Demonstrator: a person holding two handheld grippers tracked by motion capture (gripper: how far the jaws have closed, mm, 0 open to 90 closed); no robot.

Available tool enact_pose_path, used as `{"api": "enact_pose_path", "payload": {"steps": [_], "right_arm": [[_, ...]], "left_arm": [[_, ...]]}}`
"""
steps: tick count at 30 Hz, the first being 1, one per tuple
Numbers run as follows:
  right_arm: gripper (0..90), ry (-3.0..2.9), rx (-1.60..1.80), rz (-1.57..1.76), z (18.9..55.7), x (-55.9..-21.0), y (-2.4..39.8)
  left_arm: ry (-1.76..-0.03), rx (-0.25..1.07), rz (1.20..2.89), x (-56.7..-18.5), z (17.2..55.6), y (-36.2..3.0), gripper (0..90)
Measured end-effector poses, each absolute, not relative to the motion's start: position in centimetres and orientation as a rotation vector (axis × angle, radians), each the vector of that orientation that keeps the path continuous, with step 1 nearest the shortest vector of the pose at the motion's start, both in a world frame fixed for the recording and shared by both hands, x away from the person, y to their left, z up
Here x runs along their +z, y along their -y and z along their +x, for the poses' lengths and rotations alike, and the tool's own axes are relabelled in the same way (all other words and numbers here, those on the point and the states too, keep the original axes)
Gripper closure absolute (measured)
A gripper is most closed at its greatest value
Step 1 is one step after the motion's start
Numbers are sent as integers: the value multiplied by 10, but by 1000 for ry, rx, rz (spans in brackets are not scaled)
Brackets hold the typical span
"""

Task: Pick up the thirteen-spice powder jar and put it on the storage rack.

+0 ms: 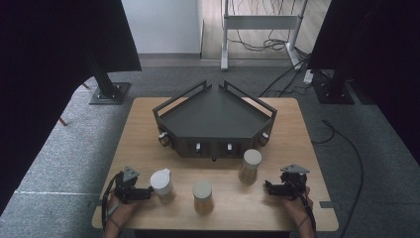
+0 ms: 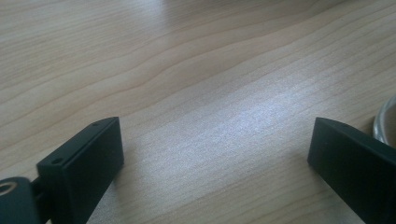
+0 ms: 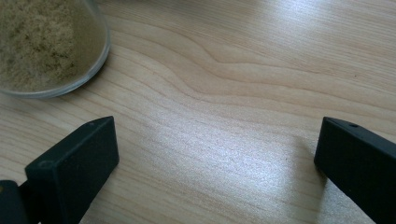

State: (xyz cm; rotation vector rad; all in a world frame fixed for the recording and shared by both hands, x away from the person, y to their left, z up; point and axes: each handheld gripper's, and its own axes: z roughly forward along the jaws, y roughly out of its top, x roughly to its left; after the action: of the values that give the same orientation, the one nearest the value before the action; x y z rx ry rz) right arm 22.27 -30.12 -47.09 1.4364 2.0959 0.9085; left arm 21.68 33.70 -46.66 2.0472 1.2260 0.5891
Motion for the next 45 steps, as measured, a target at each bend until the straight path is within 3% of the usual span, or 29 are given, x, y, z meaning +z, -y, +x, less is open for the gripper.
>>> {"api": "enact_pose_path", "payload": {"steps": [15,24,45], "right_arm": [[0,-2096,909,1436,223,-471,301],[0,-2096,909,1436,223,-471,301],[0,-2096,909,1436,222,-471,301]], "left_arm": [[-1092,657,1944,-475,194,-348,68],[-1033,609,1826,-476,179,-370,68],[-868,564,1739,-473,165,-393,71]]}}
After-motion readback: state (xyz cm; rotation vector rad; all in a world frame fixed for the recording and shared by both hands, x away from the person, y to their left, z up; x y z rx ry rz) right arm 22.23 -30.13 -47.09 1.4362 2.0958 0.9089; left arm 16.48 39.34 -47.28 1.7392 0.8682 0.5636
